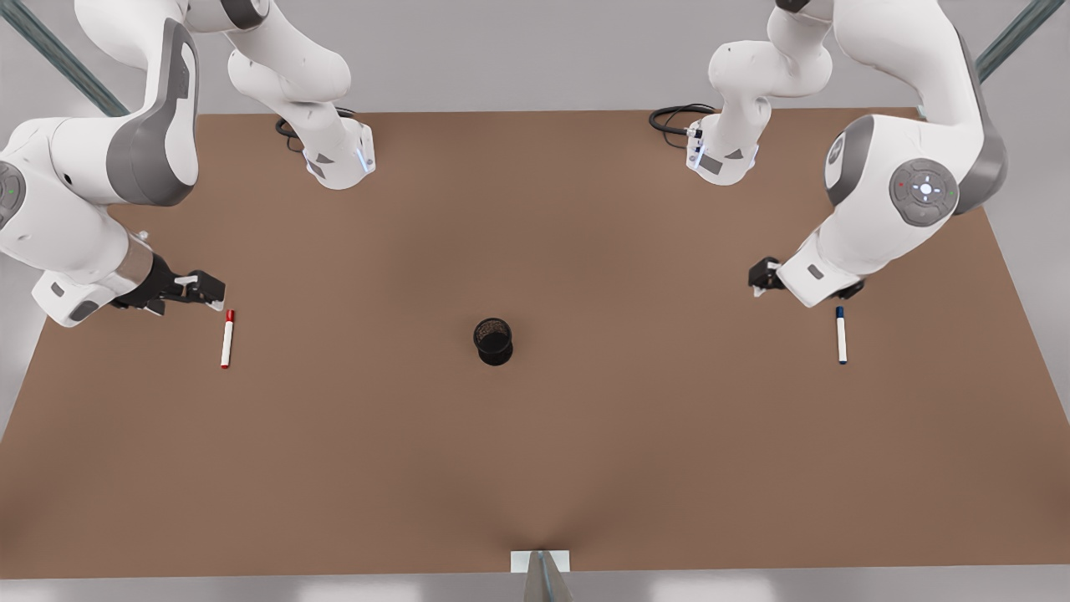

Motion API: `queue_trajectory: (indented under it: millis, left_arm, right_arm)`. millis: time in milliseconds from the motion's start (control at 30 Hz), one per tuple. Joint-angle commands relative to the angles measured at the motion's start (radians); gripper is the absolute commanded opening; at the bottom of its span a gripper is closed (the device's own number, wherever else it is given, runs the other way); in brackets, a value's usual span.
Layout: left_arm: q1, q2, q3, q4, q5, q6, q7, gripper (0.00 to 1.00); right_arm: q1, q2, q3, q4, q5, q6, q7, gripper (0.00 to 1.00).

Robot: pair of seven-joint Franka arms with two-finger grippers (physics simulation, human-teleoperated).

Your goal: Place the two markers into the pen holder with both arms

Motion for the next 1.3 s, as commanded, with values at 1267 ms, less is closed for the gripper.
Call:
queue_trajectory:
  millis: [1267]
  left_arm:
    - [0.166,0.414,0.389,-0.471,-0.151,0.918,0.830,0.87]
  right_arm:
    - [-0.362,0.307,0.009,-0.630,-0.110,0.951,-0.166,0.84]
